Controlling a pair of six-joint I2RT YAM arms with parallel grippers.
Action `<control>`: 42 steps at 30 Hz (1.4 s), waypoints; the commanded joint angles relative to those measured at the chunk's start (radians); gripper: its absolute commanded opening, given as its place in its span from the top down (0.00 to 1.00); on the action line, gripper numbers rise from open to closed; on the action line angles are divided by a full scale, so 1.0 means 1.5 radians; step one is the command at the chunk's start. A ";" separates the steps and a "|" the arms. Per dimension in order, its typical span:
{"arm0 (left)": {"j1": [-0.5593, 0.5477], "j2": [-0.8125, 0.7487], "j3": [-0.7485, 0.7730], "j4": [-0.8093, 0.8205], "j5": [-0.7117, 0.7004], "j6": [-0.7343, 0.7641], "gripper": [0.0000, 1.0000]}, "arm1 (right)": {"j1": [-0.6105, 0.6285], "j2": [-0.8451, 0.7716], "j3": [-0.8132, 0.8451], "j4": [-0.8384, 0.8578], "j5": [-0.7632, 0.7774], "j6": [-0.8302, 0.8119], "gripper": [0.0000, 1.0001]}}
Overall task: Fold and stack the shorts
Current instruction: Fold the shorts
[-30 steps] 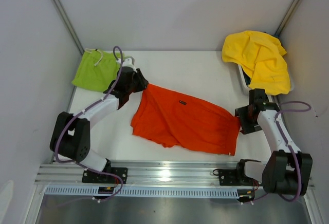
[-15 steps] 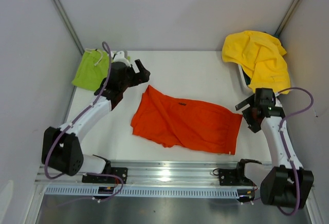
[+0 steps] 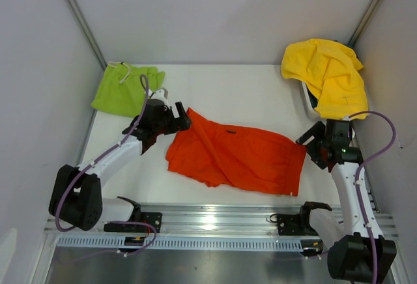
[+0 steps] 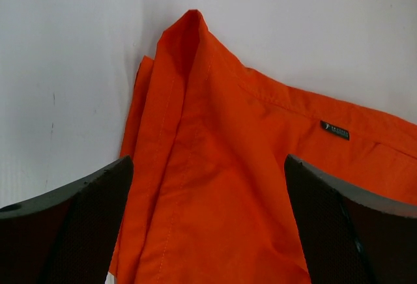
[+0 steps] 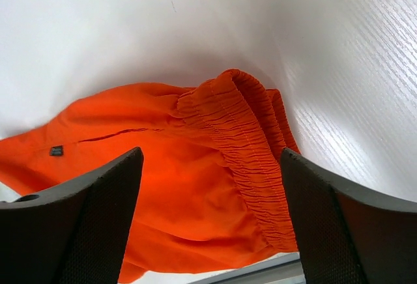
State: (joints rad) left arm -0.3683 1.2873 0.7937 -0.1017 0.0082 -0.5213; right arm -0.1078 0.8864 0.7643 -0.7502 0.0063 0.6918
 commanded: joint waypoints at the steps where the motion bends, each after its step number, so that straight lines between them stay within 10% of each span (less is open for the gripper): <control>1: -0.002 0.032 -0.009 0.005 0.048 0.011 0.02 | -0.002 0.020 0.004 0.019 -0.013 -0.044 0.15; 16: -0.004 0.088 -0.105 0.048 0.121 0.005 0.26 | -0.003 0.115 -0.059 0.131 -0.015 -0.063 0.34; 23: -0.006 0.033 -0.158 0.062 0.115 0.002 0.32 | -0.005 0.153 -0.066 0.166 -0.004 -0.063 0.63; 34: -0.007 0.023 -0.173 0.059 0.116 0.006 0.68 | -0.008 0.200 -0.065 0.204 -0.009 -0.057 0.85; 39: -0.007 0.033 -0.175 0.064 0.119 0.004 1.00 | -0.009 0.205 -0.061 0.207 -0.012 -0.055 0.89; 42: -0.006 0.014 -0.174 0.044 0.091 0.004 1.00 | -0.011 0.213 -0.056 0.208 -0.008 -0.055 0.96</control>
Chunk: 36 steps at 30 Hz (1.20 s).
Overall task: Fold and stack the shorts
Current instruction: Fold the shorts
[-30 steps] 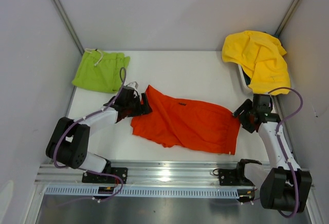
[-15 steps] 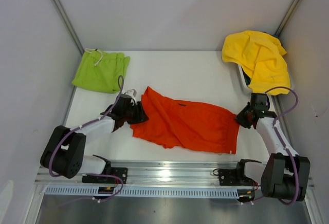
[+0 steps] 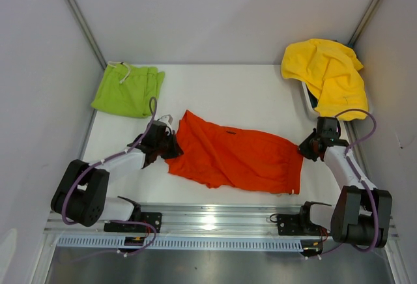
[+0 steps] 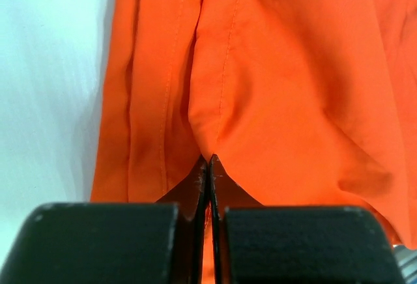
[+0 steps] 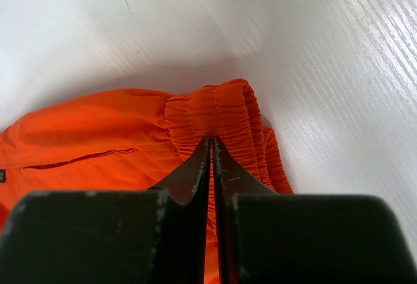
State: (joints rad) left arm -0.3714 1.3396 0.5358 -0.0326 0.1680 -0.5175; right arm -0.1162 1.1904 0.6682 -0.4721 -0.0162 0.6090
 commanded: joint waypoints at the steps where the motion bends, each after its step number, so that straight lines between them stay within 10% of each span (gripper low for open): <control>1: -0.004 -0.029 -0.002 -0.010 -0.028 -0.002 1.00 | -0.009 0.014 0.010 0.022 0.007 0.000 1.00; 13: 0.006 -0.184 -0.018 -0.149 -0.155 -0.025 1.00 | -0.031 0.084 0.020 0.055 0.000 0.000 1.00; 28: 0.010 -0.125 -0.054 -0.155 -0.162 -0.026 0.97 | -0.031 0.123 0.027 0.071 -0.008 -0.002 1.00; 32: 0.010 -0.131 -0.050 -0.164 -0.163 -0.028 0.20 | -0.031 0.122 0.041 0.061 -0.015 0.000 1.00; 36: 0.011 -0.189 -0.045 -0.178 -0.183 -0.036 0.01 | -0.031 0.106 0.077 0.034 -0.028 -0.009 0.91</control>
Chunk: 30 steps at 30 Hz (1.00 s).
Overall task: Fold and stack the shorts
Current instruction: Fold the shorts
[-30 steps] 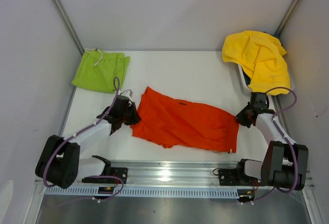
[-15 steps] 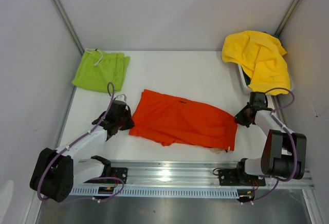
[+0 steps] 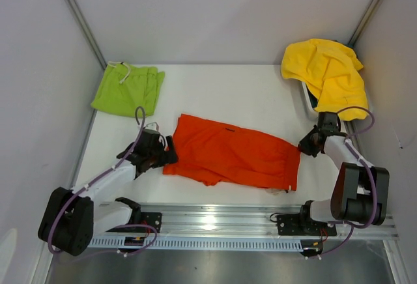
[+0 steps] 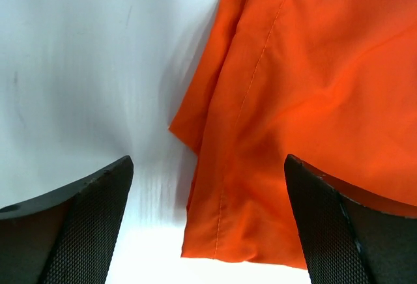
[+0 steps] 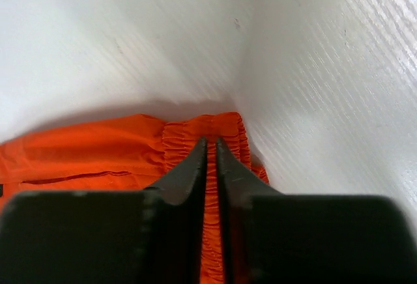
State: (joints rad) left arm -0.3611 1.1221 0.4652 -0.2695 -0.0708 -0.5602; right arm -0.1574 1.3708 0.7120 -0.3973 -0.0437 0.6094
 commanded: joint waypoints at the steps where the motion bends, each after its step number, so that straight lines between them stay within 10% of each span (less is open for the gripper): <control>1: 0.003 -0.058 0.006 -0.031 -0.025 -0.009 0.01 | -0.003 -0.019 0.054 -0.034 -0.012 -0.017 0.85; 5: 0.003 -0.106 0.042 -0.060 -0.032 -0.012 0.01 | -0.008 -0.065 0.062 -0.061 -0.036 -0.041 0.30; 8: 0.003 -0.122 0.060 -0.076 -0.030 -0.013 0.01 | -0.020 -0.113 0.046 -0.075 -0.080 -0.057 0.19; 19: -0.118 -0.113 0.131 -0.060 -0.041 -0.030 0.01 | -0.050 -0.238 -0.083 -0.099 -0.236 -0.054 0.16; 30: -0.304 0.059 0.233 0.041 -0.061 -0.063 0.01 | -0.008 -0.395 -0.071 -0.268 -0.077 0.042 0.06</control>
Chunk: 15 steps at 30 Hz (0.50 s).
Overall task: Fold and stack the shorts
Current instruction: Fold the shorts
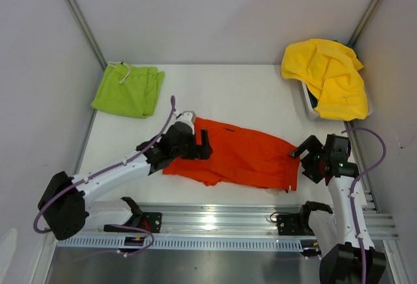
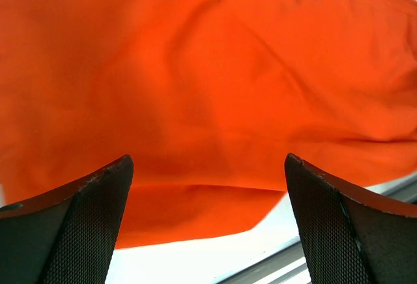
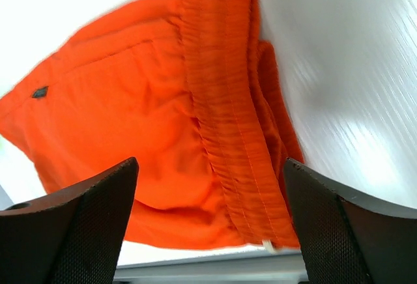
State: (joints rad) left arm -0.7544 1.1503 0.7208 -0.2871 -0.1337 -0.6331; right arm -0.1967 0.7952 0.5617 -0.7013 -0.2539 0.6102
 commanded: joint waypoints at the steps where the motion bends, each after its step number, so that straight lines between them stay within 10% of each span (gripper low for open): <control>1: -0.049 0.056 0.072 0.053 -0.022 -0.013 0.01 | 0.025 -0.014 0.040 -0.089 0.073 0.046 0.05; 15: -0.030 0.288 0.205 0.081 0.032 -0.007 0.01 | 0.227 -0.059 0.123 -0.278 0.149 0.283 0.01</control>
State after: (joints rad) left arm -0.8143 1.5536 0.9707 -0.2020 -0.0986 -0.6380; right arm 0.0853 0.7303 0.7151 -1.0290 -0.0624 0.8902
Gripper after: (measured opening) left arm 0.990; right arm 0.987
